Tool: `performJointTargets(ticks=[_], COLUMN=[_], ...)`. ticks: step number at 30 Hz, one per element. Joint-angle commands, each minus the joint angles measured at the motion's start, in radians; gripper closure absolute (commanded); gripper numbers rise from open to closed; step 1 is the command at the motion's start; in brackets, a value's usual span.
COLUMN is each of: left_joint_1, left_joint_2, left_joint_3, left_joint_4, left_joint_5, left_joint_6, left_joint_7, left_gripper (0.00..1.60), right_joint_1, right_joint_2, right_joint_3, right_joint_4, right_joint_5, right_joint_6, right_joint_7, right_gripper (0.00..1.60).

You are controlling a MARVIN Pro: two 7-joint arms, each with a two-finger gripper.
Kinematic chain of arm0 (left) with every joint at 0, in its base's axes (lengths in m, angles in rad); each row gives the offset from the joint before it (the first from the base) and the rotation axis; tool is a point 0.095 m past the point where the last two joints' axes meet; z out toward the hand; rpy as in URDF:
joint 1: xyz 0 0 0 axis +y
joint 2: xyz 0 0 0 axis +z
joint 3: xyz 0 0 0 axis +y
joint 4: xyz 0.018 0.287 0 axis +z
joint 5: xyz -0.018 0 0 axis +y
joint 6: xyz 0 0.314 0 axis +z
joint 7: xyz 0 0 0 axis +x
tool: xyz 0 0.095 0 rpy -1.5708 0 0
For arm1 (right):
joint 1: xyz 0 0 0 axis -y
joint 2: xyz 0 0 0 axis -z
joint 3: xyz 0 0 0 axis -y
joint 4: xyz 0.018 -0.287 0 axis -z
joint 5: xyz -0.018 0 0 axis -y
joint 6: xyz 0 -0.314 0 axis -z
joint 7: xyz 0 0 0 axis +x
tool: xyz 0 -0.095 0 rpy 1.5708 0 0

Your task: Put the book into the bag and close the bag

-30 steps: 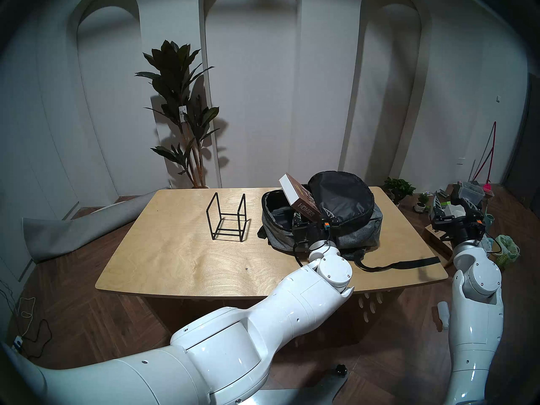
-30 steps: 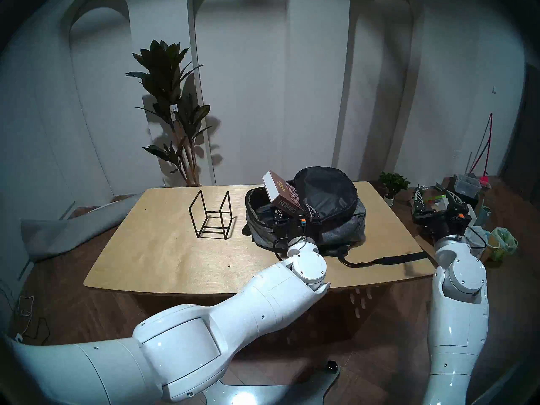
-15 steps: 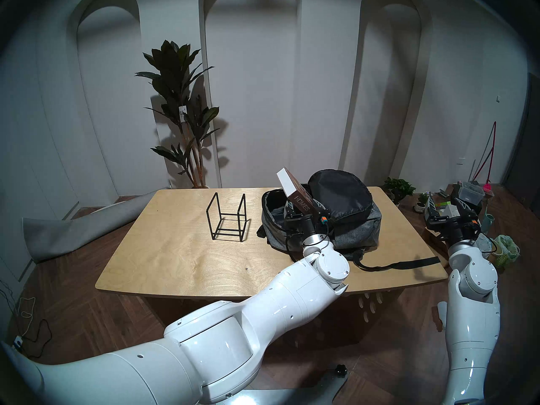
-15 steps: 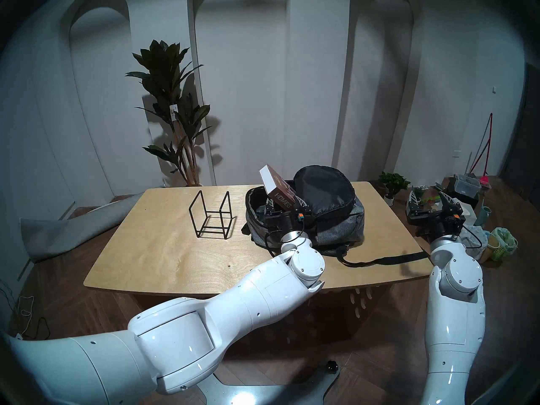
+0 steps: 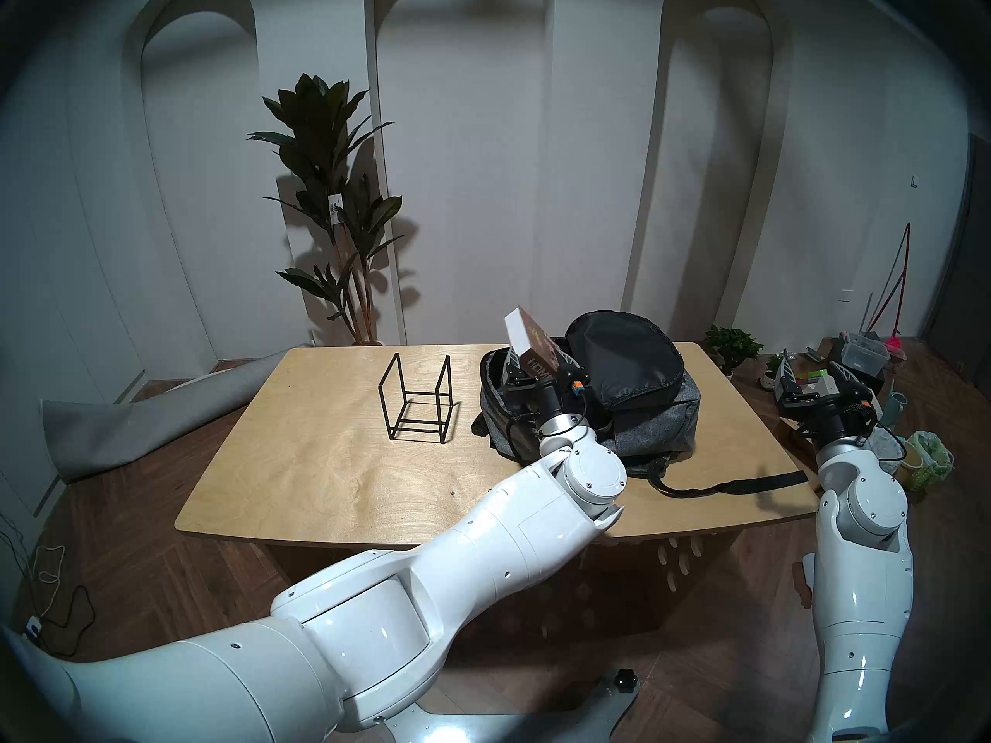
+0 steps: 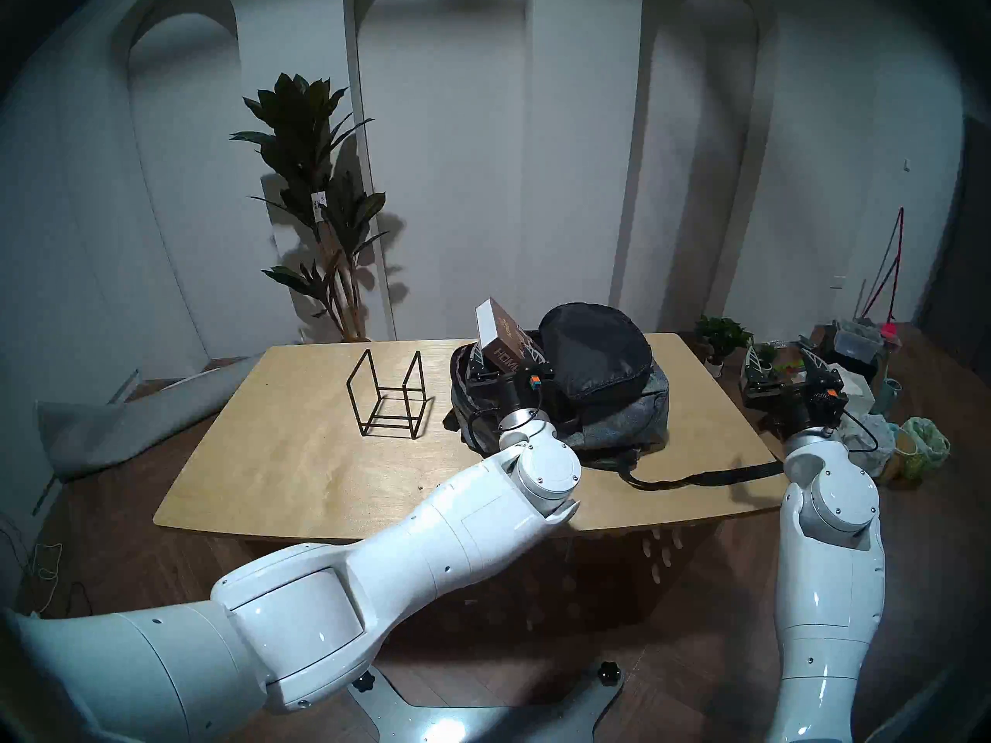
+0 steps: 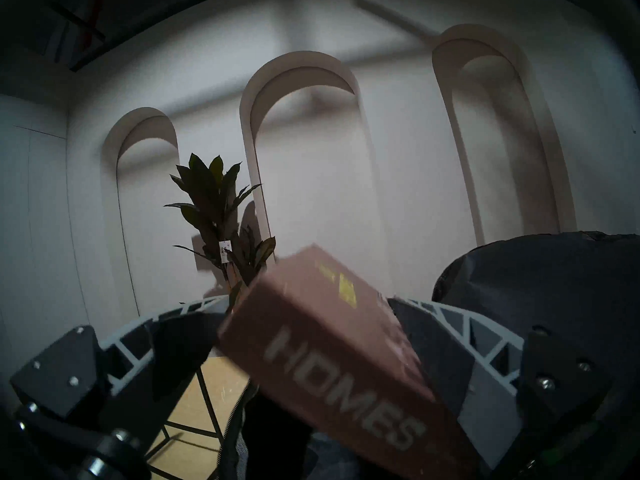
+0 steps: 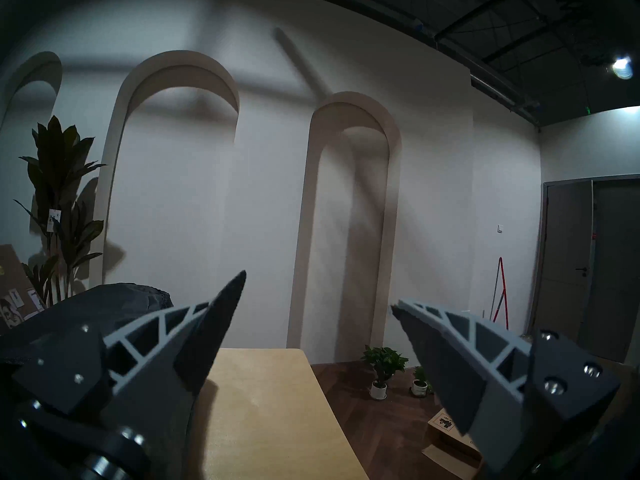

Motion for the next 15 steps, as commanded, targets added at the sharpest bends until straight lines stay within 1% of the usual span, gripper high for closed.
performJointTargets(ticks=[1, 2, 5, 9, 13, 14, 15], left_joint_1=[-0.001, 0.005, 0.01, 0.01, 0.007, -0.001, -0.001], left_joint_2=[0.066, 0.077, 0.083, 0.084, 0.1, 0.109, 0.109], left_joint_3=[-0.001, -0.003, -0.005, -0.002, 0.0, 0.006, 0.006], left_joint_4=[-0.116, -0.137, -0.147, -0.146, -0.149, -0.132, -0.132], left_joint_5=[0.011, 0.0, -0.016, -0.012, -0.001, 0.022, 0.022], left_joint_6=[0.04, 0.045, 0.053, 0.059, 0.073, 0.081, 0.081], left_joint_7=[-0.004, -0.02, -0.043, -0.044, -0.039, -0.02, -0.02], left_gripper=[0.0, 0.0, 0.0, 0.0, 0.0, 0.0, 0.0], right_joint_1=[0.019, 0.021, 0.023, 0.025, 0.028, 0.03, 0.03], right_joint_2=[-0.006, -0.007, -0.007, -0.006, -0.005, -0.005, -0.005], right_joint_3=[-0.009, -0.014, -0.02, -0.025, -0.031, -0.034, -0.034], right_joint_4=[-0.008, -0.006, -0.005, -0.004, 0.003, 0.007, 0.007], right_joint_5=[0.004, 0.003, 0.001, -0.003, -0.001, 0.002, 0.002], right_joint_6=[-0.018, -0.02, -0.021, -0.02, -0.021, -0.02, -0.02], right_joint_7=[-0.005, -0.009, -0.015, -0.023, -0.03, -0.032, -0.032], right_gripper=[0.0, 0.0, 0.0, 0.0, 0.0, 0.0, 0.0])
